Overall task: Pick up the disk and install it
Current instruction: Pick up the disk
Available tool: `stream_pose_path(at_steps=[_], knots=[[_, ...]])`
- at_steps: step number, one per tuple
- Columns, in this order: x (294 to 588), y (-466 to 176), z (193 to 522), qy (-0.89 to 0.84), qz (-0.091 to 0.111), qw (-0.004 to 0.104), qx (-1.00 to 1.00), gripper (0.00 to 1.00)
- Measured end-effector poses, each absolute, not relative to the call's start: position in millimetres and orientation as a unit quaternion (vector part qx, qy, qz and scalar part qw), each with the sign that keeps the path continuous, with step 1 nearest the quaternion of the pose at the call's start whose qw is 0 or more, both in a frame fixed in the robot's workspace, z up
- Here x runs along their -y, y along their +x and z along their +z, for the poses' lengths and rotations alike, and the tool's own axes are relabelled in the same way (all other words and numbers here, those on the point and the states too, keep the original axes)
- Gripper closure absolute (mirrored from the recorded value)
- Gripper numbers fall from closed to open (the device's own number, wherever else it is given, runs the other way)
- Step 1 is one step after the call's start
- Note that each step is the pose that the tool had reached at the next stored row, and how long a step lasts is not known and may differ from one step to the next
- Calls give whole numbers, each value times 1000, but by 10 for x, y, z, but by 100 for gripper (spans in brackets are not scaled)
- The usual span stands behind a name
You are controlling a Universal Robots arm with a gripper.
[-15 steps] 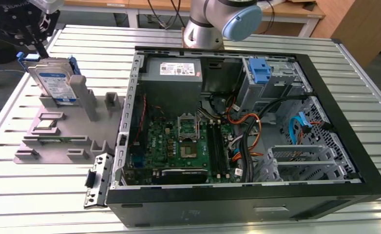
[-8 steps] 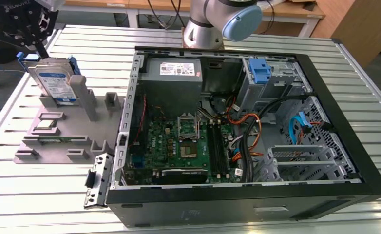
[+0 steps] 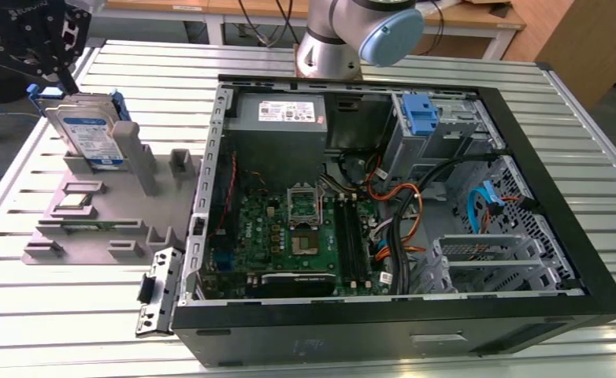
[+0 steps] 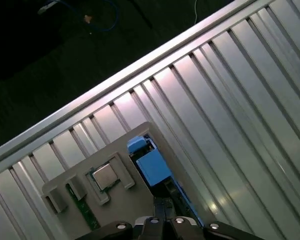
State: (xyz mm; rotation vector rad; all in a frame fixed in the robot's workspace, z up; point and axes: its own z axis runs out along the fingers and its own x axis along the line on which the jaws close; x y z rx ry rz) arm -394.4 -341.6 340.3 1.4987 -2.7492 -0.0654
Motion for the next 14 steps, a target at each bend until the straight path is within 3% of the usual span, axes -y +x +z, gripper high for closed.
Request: stream_pose_path(at_steps=[14], knots=[[3415,-3944,3403,567,-20,7,824,90]])
